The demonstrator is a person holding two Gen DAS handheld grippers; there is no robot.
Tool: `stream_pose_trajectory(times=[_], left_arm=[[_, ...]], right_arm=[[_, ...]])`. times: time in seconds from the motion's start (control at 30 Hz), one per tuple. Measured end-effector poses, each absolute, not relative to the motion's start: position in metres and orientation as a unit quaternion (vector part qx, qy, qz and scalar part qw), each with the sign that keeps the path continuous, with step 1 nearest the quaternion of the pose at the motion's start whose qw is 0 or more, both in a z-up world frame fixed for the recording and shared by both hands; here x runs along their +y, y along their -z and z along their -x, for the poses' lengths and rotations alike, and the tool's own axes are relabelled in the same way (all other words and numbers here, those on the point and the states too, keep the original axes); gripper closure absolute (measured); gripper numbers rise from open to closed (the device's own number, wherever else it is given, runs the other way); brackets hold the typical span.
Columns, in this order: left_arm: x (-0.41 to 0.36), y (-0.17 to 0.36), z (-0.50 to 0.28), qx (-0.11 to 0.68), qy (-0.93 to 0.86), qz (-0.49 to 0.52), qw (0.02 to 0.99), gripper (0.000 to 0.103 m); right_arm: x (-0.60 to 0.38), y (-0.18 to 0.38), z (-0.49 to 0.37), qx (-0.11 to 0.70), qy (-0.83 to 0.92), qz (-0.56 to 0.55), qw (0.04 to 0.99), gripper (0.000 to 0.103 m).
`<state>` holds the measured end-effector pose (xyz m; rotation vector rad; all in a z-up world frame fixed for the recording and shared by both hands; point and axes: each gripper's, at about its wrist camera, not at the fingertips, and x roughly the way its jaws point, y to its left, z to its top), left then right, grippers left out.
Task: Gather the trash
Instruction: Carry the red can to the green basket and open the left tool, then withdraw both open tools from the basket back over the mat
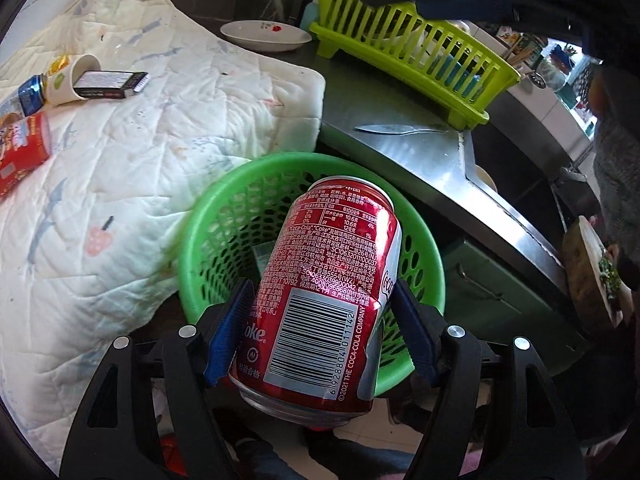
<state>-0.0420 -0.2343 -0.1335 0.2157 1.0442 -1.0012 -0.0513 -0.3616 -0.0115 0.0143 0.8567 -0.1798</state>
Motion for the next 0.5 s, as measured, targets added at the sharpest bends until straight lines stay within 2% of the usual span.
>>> stream_pose_trajectory(times=[0.03, 0.17, 0.5], left_arm=[[-0.238, 0.133, 0.043, 0.476, 0.46, -0.096, 0.743, 0.033], [-0.243, 0.129, 0.047, 0.469, 0.473, -0.089, 0.741, 0.021], [-0.214, 0.117, 0.033, 0.454, 0.445, -0.078, 0.768, 0.019]], right_arm=[[-0.362, 0.009, 0.051, 0.413, 0.087, -0.006, 0.907, 0.047], [-0.365, 0.004, 0.05, 0.405, 0.086, -0.007, 0.91, 0.047], [-0.364, 0.013, 0.04, 0.412, 0.073, -0.017, 0.908, 0.047]])
